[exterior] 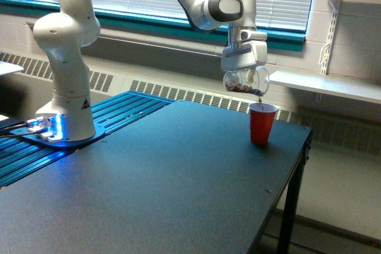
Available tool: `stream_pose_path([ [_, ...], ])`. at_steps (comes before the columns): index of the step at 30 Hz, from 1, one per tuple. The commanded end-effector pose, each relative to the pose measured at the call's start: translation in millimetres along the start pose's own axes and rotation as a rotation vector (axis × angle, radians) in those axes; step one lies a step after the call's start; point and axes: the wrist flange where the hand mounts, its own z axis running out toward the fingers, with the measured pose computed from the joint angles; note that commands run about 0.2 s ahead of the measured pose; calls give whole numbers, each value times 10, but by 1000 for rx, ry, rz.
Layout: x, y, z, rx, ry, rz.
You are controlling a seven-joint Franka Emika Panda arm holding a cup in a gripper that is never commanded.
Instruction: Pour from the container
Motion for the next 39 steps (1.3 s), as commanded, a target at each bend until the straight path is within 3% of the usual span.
stream_pose_path([
  [1,12,-30,-61,-16,-3,-37],
  [12,7,-3,-115,-41,-33,-72],
  [39,7,6,-200,-52,-73,-125],
])
